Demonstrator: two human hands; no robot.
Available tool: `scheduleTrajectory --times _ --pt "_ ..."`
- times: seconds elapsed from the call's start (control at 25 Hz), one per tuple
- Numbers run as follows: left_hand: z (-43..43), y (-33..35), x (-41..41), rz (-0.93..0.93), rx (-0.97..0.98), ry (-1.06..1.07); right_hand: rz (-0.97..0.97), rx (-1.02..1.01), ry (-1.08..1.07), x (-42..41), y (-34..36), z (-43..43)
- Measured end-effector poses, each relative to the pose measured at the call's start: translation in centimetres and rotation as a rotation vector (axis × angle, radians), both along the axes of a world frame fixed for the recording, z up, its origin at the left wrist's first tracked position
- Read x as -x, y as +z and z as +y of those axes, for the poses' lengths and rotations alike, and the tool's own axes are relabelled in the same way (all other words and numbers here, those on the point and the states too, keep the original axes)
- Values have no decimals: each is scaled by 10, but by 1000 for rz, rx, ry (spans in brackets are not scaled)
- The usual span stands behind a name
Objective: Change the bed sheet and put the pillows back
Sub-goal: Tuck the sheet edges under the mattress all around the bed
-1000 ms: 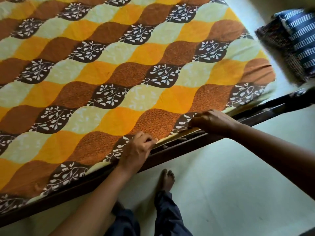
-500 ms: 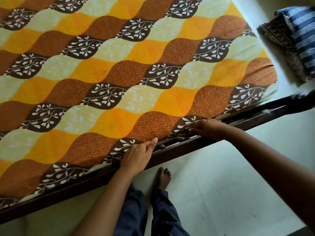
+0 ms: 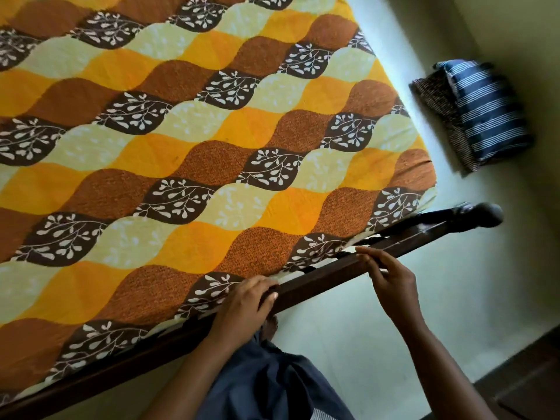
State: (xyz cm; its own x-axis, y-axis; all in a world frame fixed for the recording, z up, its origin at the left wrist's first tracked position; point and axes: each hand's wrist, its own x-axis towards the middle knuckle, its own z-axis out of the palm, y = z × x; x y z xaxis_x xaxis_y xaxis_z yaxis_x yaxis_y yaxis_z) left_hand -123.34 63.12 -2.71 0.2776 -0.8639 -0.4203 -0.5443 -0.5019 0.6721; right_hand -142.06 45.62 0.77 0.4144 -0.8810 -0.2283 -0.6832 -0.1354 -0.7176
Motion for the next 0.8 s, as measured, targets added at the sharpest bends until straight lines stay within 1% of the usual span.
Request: scheduleTrajectory --times 0.04,0.16,0.24,0.32,0.4,0.48,0.56,0.64,0.68,0.8 --pt "-7 5 0 -2 8 -34 34 13 67 4 9 -10" --pt "-36 13 -2 -38 70 -115 187 102 362 11 35 -49" --pt "-68 17 3 -94 126 -159 287 180 536 16 51 -85" --pt "-108 15 17 -142 196 -184 346 262 738 20 56 -124" --pt "-147 7 35 -150 234 -164 414 296 896 21 45 -161" --pt "-183 -3 57 -155 232 -103 455 331 1045 20 24 -191" --pt "-217 -14 80 -159 182 -14 464 451 1243 20 -3 -216" --pt "-245 -27 100 -201 116 19 481 579 1408 20 -24 -235" --pt "-256 -31 108 -246 93 -9 475 627 1452 23 -35 -244" --pt "-276 -36 122 -431 125 -117 534 610 1475 31 -47 -265"
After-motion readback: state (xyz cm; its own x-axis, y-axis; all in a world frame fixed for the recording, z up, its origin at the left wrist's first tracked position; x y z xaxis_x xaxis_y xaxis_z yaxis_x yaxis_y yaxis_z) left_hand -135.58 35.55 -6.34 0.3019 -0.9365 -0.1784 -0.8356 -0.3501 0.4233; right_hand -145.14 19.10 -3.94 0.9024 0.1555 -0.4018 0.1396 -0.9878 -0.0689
